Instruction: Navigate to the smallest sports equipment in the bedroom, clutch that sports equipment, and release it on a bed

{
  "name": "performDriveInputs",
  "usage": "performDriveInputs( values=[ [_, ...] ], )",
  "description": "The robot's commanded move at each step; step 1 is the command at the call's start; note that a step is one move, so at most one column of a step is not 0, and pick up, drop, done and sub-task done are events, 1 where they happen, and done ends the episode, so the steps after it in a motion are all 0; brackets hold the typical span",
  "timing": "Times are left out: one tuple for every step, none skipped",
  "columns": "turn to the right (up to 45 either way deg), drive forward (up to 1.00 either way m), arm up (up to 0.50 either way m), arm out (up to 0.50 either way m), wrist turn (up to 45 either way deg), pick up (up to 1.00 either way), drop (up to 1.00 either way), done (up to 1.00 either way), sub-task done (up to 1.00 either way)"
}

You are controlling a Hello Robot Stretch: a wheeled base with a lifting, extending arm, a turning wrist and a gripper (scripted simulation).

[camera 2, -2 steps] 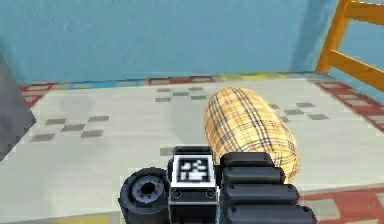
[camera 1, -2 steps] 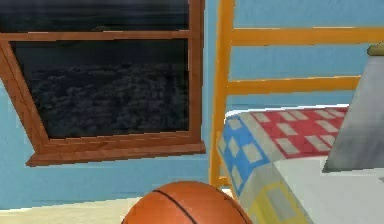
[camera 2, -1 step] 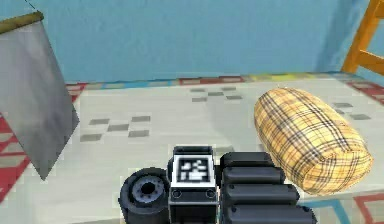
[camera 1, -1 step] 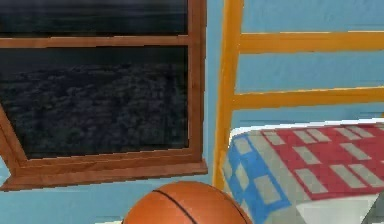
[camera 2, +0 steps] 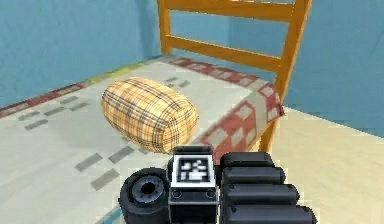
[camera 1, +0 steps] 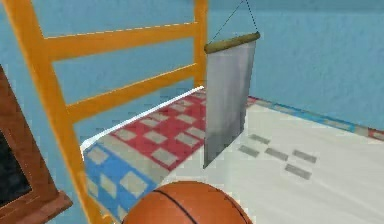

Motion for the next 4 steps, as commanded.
performDriveInputs(
  values=[
    [45.0,0.00,0.00,0.00,0.0,0.00,0.00,0.00,0.00],
    [45.0,0.00,0.00,0.00,0.0,0.00,0.00,0.00,0.00],
    [36.0,0.00,0.00,0.00,0.0,0.00,0.00,0.00,0.00],
    [-45.0,0.00,0.00,0.00,0.0,0.00,0.00,0.00,0.00]
  ],
)
